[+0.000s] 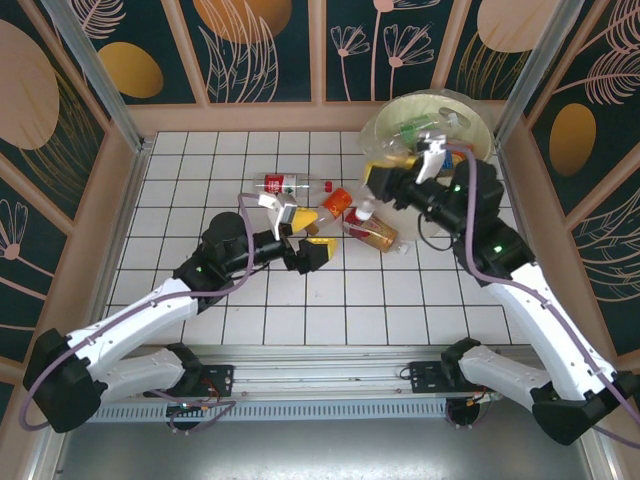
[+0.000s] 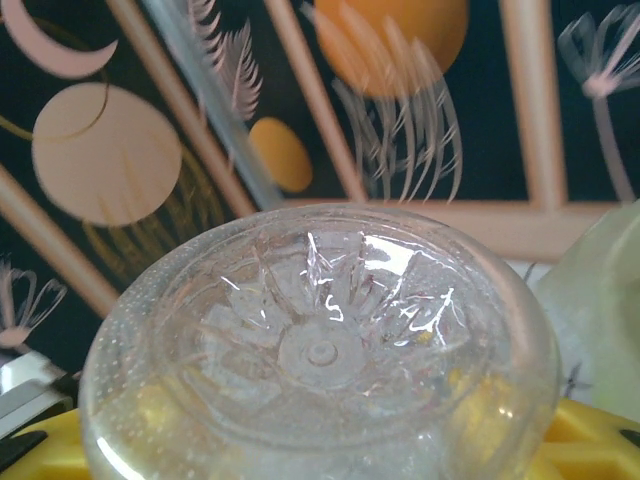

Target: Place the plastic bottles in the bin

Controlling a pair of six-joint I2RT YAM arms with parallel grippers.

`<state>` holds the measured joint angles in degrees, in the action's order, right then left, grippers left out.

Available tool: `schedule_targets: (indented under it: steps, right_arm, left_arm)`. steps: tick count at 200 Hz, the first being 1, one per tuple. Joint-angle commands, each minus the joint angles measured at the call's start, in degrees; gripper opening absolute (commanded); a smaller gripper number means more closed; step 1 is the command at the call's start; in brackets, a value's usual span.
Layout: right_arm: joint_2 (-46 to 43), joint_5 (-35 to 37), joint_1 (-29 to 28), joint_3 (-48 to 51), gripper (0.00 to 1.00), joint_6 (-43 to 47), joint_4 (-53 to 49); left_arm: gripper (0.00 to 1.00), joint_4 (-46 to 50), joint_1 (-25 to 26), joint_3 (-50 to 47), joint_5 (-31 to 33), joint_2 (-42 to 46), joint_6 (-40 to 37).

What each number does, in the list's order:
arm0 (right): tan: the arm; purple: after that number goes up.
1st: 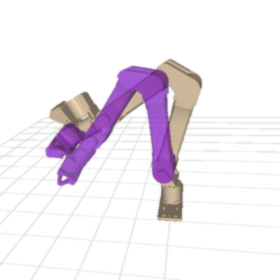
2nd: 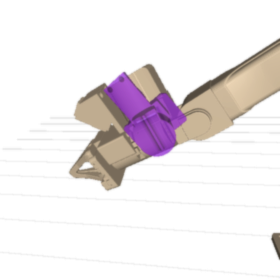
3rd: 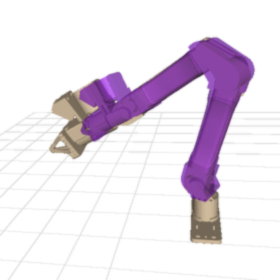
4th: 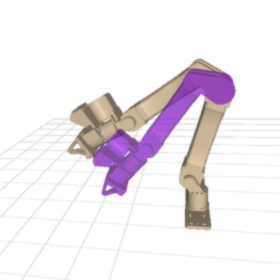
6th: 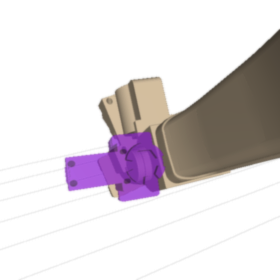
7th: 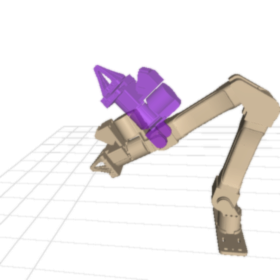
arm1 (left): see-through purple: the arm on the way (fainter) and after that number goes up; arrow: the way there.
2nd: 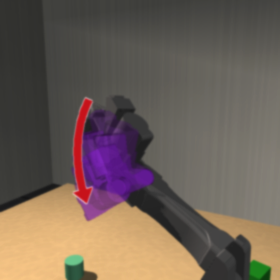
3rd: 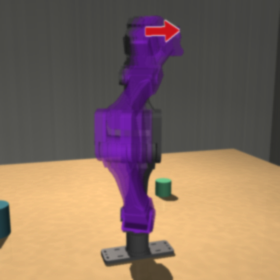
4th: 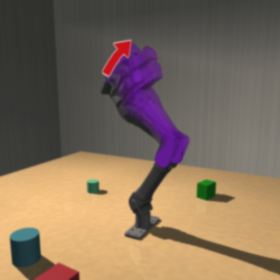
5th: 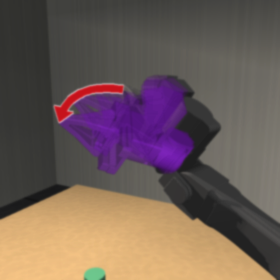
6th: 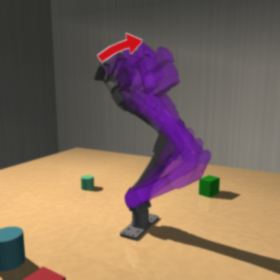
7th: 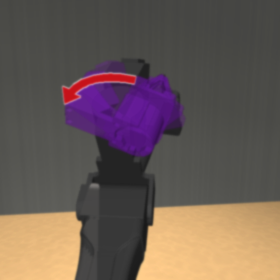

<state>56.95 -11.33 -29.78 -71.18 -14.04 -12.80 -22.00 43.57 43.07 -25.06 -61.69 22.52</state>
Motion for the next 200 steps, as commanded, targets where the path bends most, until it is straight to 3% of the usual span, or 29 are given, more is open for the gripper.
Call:
schedule_targets:
  steps: [1,49,93,138,200]
  right_arm:
    - [1.07,4.69,4.44,-6.64,0.47,5.09,-3.19]
    - [8.96,9.01,15.14,-17.91,0.47,7.81,-5.9]
    - [17.9,15.88,20.1,-23.3,0.47,11.58,-6.14]
    - [24.85,25.02,22.64,-26.06,0.47,16.49,-7.36]
    - [30.64,32.26,23.65,-21.82,0.48,26.96,-0.35]
  left_arm:
    - [0.99,-2.11,0.29,2.19,1.55,1.9,-1.45]
    - [0.99,3.0,0.29,2.68,4.02,3.31,-3.42]
    - [0.99,6.04,0.26,2.2,6.14,5.58,-3.97]
    - [0.99,8.64,0.29,1.76,8.22,7.46,-5.4]
    - [0.99,9.08,0.24,1.83,7.84,5.89,-4.78]
